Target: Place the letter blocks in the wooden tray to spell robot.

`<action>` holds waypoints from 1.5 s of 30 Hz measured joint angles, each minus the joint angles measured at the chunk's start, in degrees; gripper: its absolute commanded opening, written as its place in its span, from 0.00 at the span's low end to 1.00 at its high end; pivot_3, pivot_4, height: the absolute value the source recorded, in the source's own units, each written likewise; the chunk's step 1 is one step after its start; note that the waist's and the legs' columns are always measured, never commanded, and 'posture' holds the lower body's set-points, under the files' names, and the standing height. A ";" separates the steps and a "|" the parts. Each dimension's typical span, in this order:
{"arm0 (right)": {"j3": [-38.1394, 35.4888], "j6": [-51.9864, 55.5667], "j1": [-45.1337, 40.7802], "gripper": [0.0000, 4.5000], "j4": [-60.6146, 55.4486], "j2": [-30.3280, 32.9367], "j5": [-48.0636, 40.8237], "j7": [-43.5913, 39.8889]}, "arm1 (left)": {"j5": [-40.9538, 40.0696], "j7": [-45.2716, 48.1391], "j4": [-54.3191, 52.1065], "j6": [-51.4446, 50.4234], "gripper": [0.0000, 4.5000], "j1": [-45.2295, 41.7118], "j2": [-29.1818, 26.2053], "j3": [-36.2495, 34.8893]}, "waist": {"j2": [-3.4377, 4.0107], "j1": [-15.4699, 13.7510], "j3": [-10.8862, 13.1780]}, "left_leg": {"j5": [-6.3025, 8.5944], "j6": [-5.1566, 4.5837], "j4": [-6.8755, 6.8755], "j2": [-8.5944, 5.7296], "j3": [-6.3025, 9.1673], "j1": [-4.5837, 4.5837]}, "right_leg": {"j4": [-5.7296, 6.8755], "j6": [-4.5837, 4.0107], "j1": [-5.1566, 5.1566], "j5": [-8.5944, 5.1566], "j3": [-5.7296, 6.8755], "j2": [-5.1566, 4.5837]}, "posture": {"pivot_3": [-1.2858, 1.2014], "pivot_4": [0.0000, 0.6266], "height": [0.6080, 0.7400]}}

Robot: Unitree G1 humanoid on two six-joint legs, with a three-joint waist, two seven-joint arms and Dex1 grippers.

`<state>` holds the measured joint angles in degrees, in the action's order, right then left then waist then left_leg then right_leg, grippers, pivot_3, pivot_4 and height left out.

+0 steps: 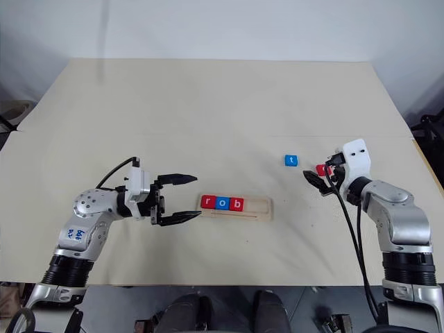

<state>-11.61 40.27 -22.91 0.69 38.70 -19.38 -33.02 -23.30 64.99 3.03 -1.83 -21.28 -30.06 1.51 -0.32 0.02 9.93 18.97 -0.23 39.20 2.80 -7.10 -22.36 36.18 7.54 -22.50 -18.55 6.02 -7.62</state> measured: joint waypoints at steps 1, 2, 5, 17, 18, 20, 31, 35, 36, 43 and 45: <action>0.00 0.09 0.00 0.99 0.00 0.00 0.02 0.00 | 0.00 -0.04 0.00 0.00 1.00 0.03 0.00 0.00 | 0.00 0.01 0.00 | 0.00 0.00 0.00 0.00 0.00 0.00 | 0.00 0.00 0.00 0.00 0.00 0.00 | 0.52 0.24 1.00; 0.00 0.11 0.00 0.99 0.00 0.00 0.06 0.00 | 0.00 -0.10 0.00 0.00 1.00 0.09 0.00 0.00 | 0.00 0.02 0.00 | 0.00 0.00 0.00 0.00 0.00 0.00 | 0.00 0.00 0.00 0.00 0.00 0.01 | 0.52 0.24 1.00; 0.00 0.07 0.13 0.99 0.01 0.07 0.40 0.08 | 0.00 -0.38 -0.01 0.00 1.00 0.12 0.02 0.01 | 0.00 0.00 0.00 | 0.00 0.00 0.00 0.00 0.00 0.00 | 0.00 0.00 0.00 0.00 0.00 0.01 | 0.52 0.24 1.00; -0.13 1.05 -3.60 0.86 8.89 -3.42 2.52 8.50 | 0.00 -0.39 0.00 -0.06 1.00 -0.21 0.56 0.23 | 0.00 0.17 0.00 | 0.00 0.01 0.00 0.01 -0.09 0.01 | 0.03 0.00 -0.01 0.00 -0.01 0.01 | 0.52 0.24 1.00; -0.09 0.88 -4.16 0.78 9.52 -3.67 2.64 8.63 | -0.01 -0.39 0.00 -0.07 1.00 -0.36 0.61 0.24 | 0.00 0.18 0.00 | 0.00 0.01 0.00 0.00 -0.08 0.01 | 0.02 0.00 0.00 0.00 -0.01 0.01 | 0.52 0.24 1.00; -0.09 0.49 -5.31 0.63 11.02 -4.35 2.73 8.69 | -0.01 -0.39 -0.01 -0.10 1.00 -0.47 0.64 0.24 | 0.00 0.19 0.00 | 0.00 0.01 0.00 0.01 -0.08 0.01 | 0.03 0.00 0.00 0.00 -0.01 0.01 | 0.52 0.24 1.00; -0.39 6.32 -2.68 0.32 2.37 -5.19 1.91 9.77 | -0.03 -1.07 -0.71 -0.31 1.00 0.02 0.59 0.18 | 0.00 0.08 0.00 | 0.00 0.01 -0.01 0.02 0.03 0.00 | 0.03 0.00 -0.03 0.00 -0.02 0.00 | 0.52 0.24 1.00; -2.97 15.98 5.18 0.32 -14.27 -6.18 -1.95 11.80 | -0.05 -1.06 -0.73 -0.69 1.00 0.74 0.46 0.08 | 0.00 -0.13 0.00 | 0.00 0.00 -0.02 0.01 0.10 -0.04 | -0.01 0.00 -0.04 0.00 -0.02 -0.02 | 0.52 0.24 1.00; -4.15 18.72 7.48 0.32 -19.22 -7.29 -2.93 12.90 | -0.05 -1.04 -0.75 -0.74 1.00 0.83 0.50 0.13 | 0.00 -0.16 0.00 | 0.00 0.00 -0.02 0.01 0.12 -0.04 | 0.00 0.00 -0.03 0.00 -0.02 -0.01 | 0.52 0.24 1.00; -7.05 31.10 19.53 0.40 -39.61 -19.03 -6.88 20.35 | -0.08 -0.17 -0.61 -1.38 1.00 0.92 0.66 0.65 | 0.00 0.01 -0.01 | 0.01 -0.01 -0.03 -0.01 0.21 -0.01 | 0.02 0.00 -0.04 0.00 -0.07 0.00 | 0.52 0.24 1.00; -7.28 32.26 20.54 0.56 -41.62 -20.71 -7.19 21.50 | -0.08 0.20 -0.50 -1.46 1.00 0.86 0.71 0.78 | 0.01 0.04 -0.01 | 0.01 -0.01 -0.04 0.00 0.23 0.00 | 0.04 -0.01 -0.05 0.00 -0.06 0.03 | 0.52 0.24 1.00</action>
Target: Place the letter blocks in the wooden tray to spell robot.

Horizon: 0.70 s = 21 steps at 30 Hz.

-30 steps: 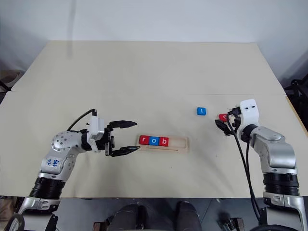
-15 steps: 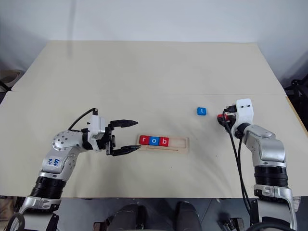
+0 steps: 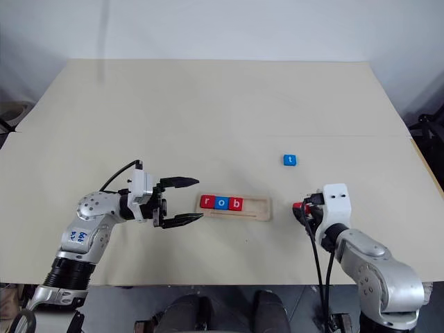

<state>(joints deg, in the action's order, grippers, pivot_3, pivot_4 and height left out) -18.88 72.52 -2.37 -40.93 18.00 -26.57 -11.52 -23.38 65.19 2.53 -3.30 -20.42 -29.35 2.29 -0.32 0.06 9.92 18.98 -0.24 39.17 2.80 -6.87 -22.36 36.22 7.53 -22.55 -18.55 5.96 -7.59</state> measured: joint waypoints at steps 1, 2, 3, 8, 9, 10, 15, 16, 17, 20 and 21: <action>-0.08 0.14 0.47 0.63 -0.66 -0.73 -0.19 0.22 | 0.00 0.06 0.06 -0.02 1.00 -0.09 0.03 0.01 | 0.00 0.01 0.00 | 0.00 0.00 -0.02 0.00 0.00 0.00 | 0.00 0.00 0.00 0.00 0.00 0.01 | 0.52 0.24 1.00; -0.08 0.15 0.66 0.70 -1.09 -0.87 -0.66 0.09 | 0.00 0.14 0.18 -0.06 1.00 -0.23 0.03 0.01 | 0.00 0.02 0.00 | 0.00 0.00 -0.02 0.00 0.00 0.00 | 0.00 0.00 0.00 0.00 0.00 0.00 | 0.52 0.24 1.00; -0.09 0.04 0.62 0.79 -1.17 -0.54 -0.93 -0.36 | 0.00 0.27 0.21 -0.09 1.00 -0.40 0.03 0.01 | 0.00 0.03 0.00 | 0.00 0.00 -0.02 0.00 0.00 0.00 | -0.03 0.00 0.00 0.00 -0.01 0.00 | 0.52 0.24 1.00; -0.26 -6.31 -0.42 1.00 4.11 15.93 -2.74 -12.82 | 0.00 0.72 0.29 -0.16 1.00 -0.79 -0.14 -0.05 | 0.00 -0.16 0.00 | 0.04 -0.07 -0.03 -0.05 -0.01 0.00 | -0.16 0.02 0.06 0.01 0.00 -0.02 | 0.52 0.24 1.00; -0.29 -9.10 -0.18 1.00 6.06 19.70 -2.92 -16.68 | 0.00 0.70 0.28 -0.16 1.00 -0.79 -0.18 -0.08 | -0.01 -0.16 0.00 | 0.04 -0.07 -0.03 -0.04 -0.02 0.01 | -0.18 0.02 0.09 0.01 0.01 -0.01 | 0.52 0.24 1.00; -0.25 -11.68 0.38 1.00 7.81 22.60 -2.99 -20.35 | 0.01 0.65 0.28 -0.16 1.00 -0.78 -0.21 -0.08 | -0.01 -0.17 0.00 | 0.04 -0.07 -0.05 -0.04 -0.03 0.01 | -0.19 0.02 0.09 0.01 0.02 0.00 | 0.52 0.24 1.00; 4.33 -33.52 0.58 1.00 22.00 35.15 0.94 -41.68 | 0.02 -0.12 0.07 -0.13 1.00 -0.07 -0.55 -0.54 | -0.03 0.11 0.01 | 0.04 -0.07 -0.05 -0.04 -0.07 0.09 | -0.21 0.04 0.12 0.02 -0.02 0.00 | 0.52 0.24 1.00; 5.75 -37.45 -0.35 1.00 24.53 36.32 2.17 -44.74 | 0.02 -0.27 -0.04 -0.12 1.00 0.14 -0.56 -0.66 | -0.03 0.18 0.01 | 0.04 -0.07 -0.05 -0.02 -0.08 0.11 | -0.21 0.04 0.10 0.02 -0.03 0.01 | 0.52 0.24 1.00; 7.28 -41.35 -1.81 1.00 27.19 36.88 3.20 -47.81 | 0.02 -0.58 -0.22 -0.12 1.00 0.57 -0.60 -0.87 | -0.03 0.17 0.01 | 0.03 -0.05 -0.05 -0.01 -0.08 0.13 | -0.21 0.04 0.10 0.02 -0.03 0.02 | 0.52 0.24 1.00; 12.83 -51.32 -9.00 1.00 36.71 36.92 5.65 -55.66 | 0.01 -1.31 -1.21 -0.15 1.00 1.62 -0.70 -1.26 | -0.05 0.22 0.03 | 0.03 -0.05 0.01 -0.01 -0.09 0.15 | -0.21 0.04 0.11 0.02 -0.04 0.00 | 0.52 0.24 1.00; 14.81 -55.01 -11.81 1.00 40.48 36.90 6.97 -58.22 | 0.00 -1.46 -2.09 -0.18 1.00 1.99 -0.72 -1.29 | -0.05 0.16 0.02 | 0.03 -0.05 0.02 -0.01 -0.09 0.14 | -0.19 0.04 0.13 0.02 -0.03 -0.01 | 0.52 0.24 1.00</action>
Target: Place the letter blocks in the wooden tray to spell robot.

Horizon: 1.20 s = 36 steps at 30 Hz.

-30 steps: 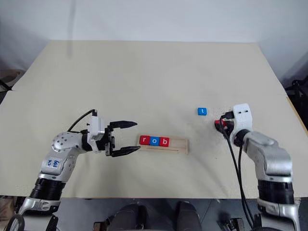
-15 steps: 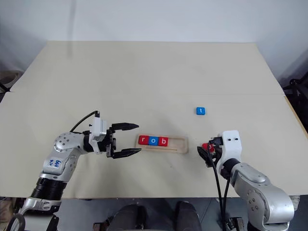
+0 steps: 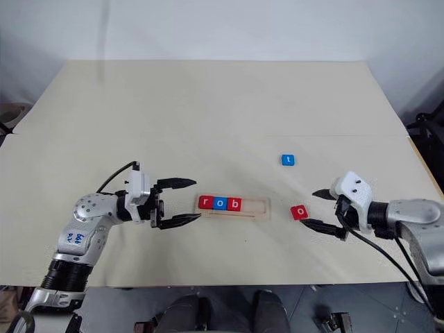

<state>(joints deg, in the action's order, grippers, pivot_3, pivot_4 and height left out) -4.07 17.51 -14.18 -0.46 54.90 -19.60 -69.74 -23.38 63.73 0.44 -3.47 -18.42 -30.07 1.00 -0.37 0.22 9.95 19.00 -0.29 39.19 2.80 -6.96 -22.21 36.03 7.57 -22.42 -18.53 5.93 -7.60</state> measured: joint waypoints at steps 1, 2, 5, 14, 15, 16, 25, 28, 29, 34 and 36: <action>1.90 -2.99 -2.39 1.00 3.27 -0.10 1.31 -2.11 | -0.03 -0.11 -0.52 -0.08 1.00 0.33 -0.06 -0.06 | 0.00 -0.02 0.00 | 0.00 0.00 0.00 0.00 0.00 0.00 | 0.00 0.00 0.01 0.00 0.01 0.00 | 0.52 0.24 1.00; 3.71 -5.85 -4.65 1.00 6.60 -0.35 2.65 -3.97 | -0.05 -0.23 -1.01 -0.21 1.00 0.75 -0.10 -0.08 | 0.00 -0.18 0.00 | 0.00 0.00 0.00 -0.01 -0.03 -0.02 | 0.00 0.00 0.01 0.00 0.04 -0.02 | 0.52 0.24 1.00; 8.25 -13.58 -9.16 1.00 15.16 -1.64 6.59 -8.18 | -0.06 -0.23 -2.27 -0.71 1.00 1.56 -0.21 0.04 | -0.01 -0.43 0.01 | 0.00 0.00 0.04 -0.02 -0.09 -0.08 | -0.02 0.00 0.05 0.00 0.12 -0.05 | 0.52 0.24 1.00; 12.09 -23.00 -14.74 0.74 25.39 -3.52 10.41 -14.00 | -1.32 2.92 -4.82 -1.58 1.00 2.18 -2.48 0.03 | -0.01 -0.11 0.00 | -0.02 0.03 0.05 0.02 -0.10 -0.04 | 0.03 0.00 0.06 0.00 0.11 -0.01 | 0.52 0.24 1.00; 12.13 -23.50 -14.94 0.67 25.68 -3.63 10.57 -14.22 | -1.35 3.15 -4.88 -1.58 1.00 2.17 -2.53 0.03 | -0.01 -0.14 0.00 | -0.02 0.03 0.06 0.02 -0.10 -0.05 | 0.03 0.00 0.06 0.00 0.12 -0.01 | 0.52 0.24 1.00; 12.27 -23.84 -15.17 0.61 25.97 -3.74 10.61 -14.48 | -1.37 3.31 -4.88 -1.59 1.00 2.17 -2.55 0.03 | -0.01 -0.15 0.00 | -0.02 0.03 0.06 0.02 -0.10 -0.04 | 0.03 0.00 0.07 0.00 0.12 -0.01 | 0.52 0.24 1.00; 12.61 -20.50 -15.90 0.32 22.45 -4.11 10.09 -14.88 | -1.38 3.78 -4.84 -1.57 1.00 1.67 -2.51 0.05 | 0.01 -0.13 0.01 | -0.02 0.03 0.07 0.03 -0.04 -0.05 | 0.10 0.00 0.01 0.00 0.09 -0.02 | 0.52 0.24 1.00; 12.58 -8.14 -15.98 0.32 11.08 -5.78 6.52 -12.78 | -1.37 4.32 -4.57 -1.43 1.00 1.00 -2.32 0.20 | 0.02 -0.03 0.01 | -0.02 0.04 0.07 0.07 0.10 -0.05 | 0.16 -0.01 -0.03 0.00 0.08 0.02 | 0.52 0.24 1.00; 12.69 -4.47 -16.25 0.32 8.09 -6.77 5.93 -11.56 | -1.37 4.45 -4.53 -1.35 1.00 0.90 -2.32 0.20 | 0.02 -0.02 0.01 | -0.02 0.04 0.07 0.07 0.09 -0.04 | 0.17 -0.02 -0.04 0.00 0.07 0.01 | 0.52 0.24 1.00; 15.17 8.36 -19.16 0.32 -0.18 -11.45 5.52 -4.98 | -1.30 4.59 -4.17 -1.07 1.00 0.82 -2.09 0.20 | 0.01 -0.40 0.01 | -0.02 0.04 0.08 0.00 0.06 -0.11 | 0.15 -0.01 -0.04 0.00 0.09 -0.06 | 0.52 0.24 1.00; 15.74 11.27 -19.85 0.32 -1.16 -12.90 5.68 -3.00 | -1.28 4.54 -4.14 -0.97 1.00 0.82 -2.08 0.20 | 0.01 -0.47 0.01 | -0.02 0.03 0.10 -0.01 0.06 -0.14 | 0.13 -0.01 -0.04 0.00 0.11 -0.07 | 0.52 0.24 1.00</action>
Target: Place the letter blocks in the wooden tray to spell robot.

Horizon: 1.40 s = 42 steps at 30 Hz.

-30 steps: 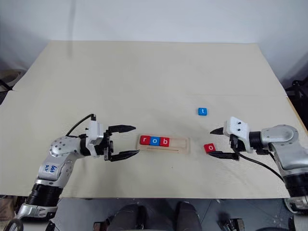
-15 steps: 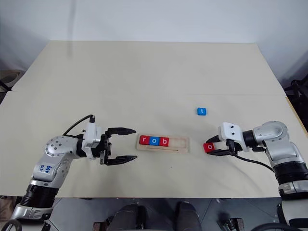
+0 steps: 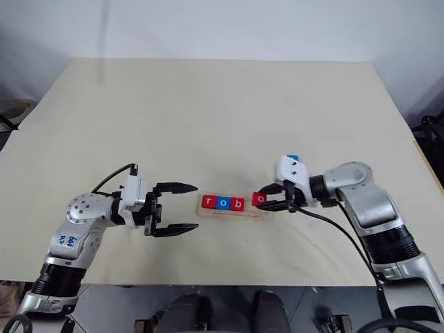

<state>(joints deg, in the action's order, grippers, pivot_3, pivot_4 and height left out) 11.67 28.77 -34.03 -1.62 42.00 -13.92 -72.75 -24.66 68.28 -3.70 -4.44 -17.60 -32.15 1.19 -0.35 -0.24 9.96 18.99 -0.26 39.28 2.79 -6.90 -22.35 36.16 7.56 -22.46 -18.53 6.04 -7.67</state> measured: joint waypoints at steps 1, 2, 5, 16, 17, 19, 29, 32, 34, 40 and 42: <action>0.82 0.92 -0.28 0.32 -0.33 -0.48 0.19 0.88 | 0.00 -0.04 -0.01 0.06 1.00 0.00 0.02 0.00 | 0.00 0.05 0.00 | 0.00 0.00 0.00 0.00 -0.01 0.00 | 0.00 0.00 0.00 0.00 0.00 0.00 | 0.52 0.24 1.00; 1.70 1.76 -0.44 0.32 -0.40 -1.19 0.78 1.88 | 0.01 -0.14 -0.01 0.13 1.00 0.00 0.04 0.00 | 0.00 0.14 0.00 | 0.00 0.00 0.00 0.00 -0.02 0.00 | 0.00 0.00 0.00 0.00 0.00 0.02 | 0.52 0.24 1.00; 3.89 2.45 -0.42 0.32 -0.44 -2.30 1.97 3.42 | 0.02 -0.64 -0.02 0.16 1.00 0.12 0.06 0.00 | 0.00 0.35 0.00 | 0.00 0.00 -0.01 0.01 -0.03 0.00 | 0.01 0.00 -0.03 0.00 0.00 0.03 | 0.52 0.24 1.00; 4.39 2.48 -0.40 0.55 -0.46 -2.02 2.59 3.10 | 0.02 -1.89 -0.04 0.20 1.00 0.24 0.06 -0.01 | 0.00 0.34 0.00 | 0.00 0.00 -0.01 0.01 -0.05 0.00 | 0.01 0.00 -0.03 0.00 0.00 0.03 | 0.52 0.24 1.00; 4.39 2.49 -0.37 0.62 -0.46 -1.97 2.59 3.00 | 0.02 -1.93 -0.04 0.20 1.00 0.26 0.05 -0.02 | 0.00 0.34 0.00 | 0.00 0.00 -0.01 0.01 -0.05 0.00 | 0.01 0.00 -0.03 0.00 0.00 0.03 | 0.52 0.24 1.00; 4.39 2.49 -0.23 0.79 -0.46 -1.97 2.59 2.89 | 0.02 -1.98 -0.04 0.21 1.00 0.26 0.06 -0.01 | 0.00 0.35 0.00 | 0.00 0.00 -0.01 0.01 -0.05 0.00 | 0.02 0.00 -0.03 0.00 0.00 0.03 | 0.52 0.24 1.00; 2.93 1.58 0.87 0.99 -1.45 -0.85 1.90 3.07 | 0.02 -2.26 -0.10 0.21 1.00 0.37 0.06 -0.02 | 0.00 0.24 0.00 | 0.00 0.00 -0.01 0.01 -0.04 -0.01 | 0.00 0.00 -0.02 0.00 0.00 0.03 | 0.52 0.24 1.00; 1.05 1.28 2.37 0.85 -1.82 1.27 1.18 2.45 | 0.02 -2.39 -0.13 0.21 1.00 0.68 0.07 -0.02 | 0.00 0.29 0.00 | 0.00 0.00 -0.01 0.01 -0.05 -0.01 | -0.02 0.00 -0.02 0.00 0.00 0.03 | 0.52 0.24 1.00; 0.38 1.26 3.75 0.71 -2.69 2.99 0.85 1.87 | 0.02 -2.43 -0.16 0.21 1.00 0.70 0.06 -0.04 | 0.00 0.27 0.00 | 0.00 0.00 -0.03 0.01 -0.05 -0.01 | -0.02 0.00 -0.02 0.00 0.01 0.04 | 0.52 0.24 1.00; -0.18 2.29 6.41 0.25 -4.85 4.31 -0.20 0.98 | 0.02 -2.41 -0.15 0.21 1.00 0.73 0.06 -0.04 | 0.00 0.40 0.00 | 0.00 0.00 -0.04 0.02 -0.04 0.01 | -0.01 0.00 -0.03 0.00 0.00 0.05 | 0.52 0.24 1.00; -0.16 2.34 6.41 0.09 -4.85 4.28 -0.09 1.27 | 0.02 -2.41 -0.15 0.21 1.00 0.73 0.06 -0.04 | 0.00 0.35 0.00 | 0.00 0.00 -0.04 0.02 -0.04 0.01 | -0.01 0.00 -0.03 0.00 0.00 0.05 | 0.52 0.24 1.00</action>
<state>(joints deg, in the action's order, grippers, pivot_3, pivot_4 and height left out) 11.51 31.11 -27.62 -6.46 46.27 -14.01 -71.48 -24.64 65.87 -3.85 -4.23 -16.87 -32.09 1.16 -0.35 0.11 9.96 18.99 -0.26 39.24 2.82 -6.95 -22.34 36.15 7.56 -22.49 -18.53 6.04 -7.62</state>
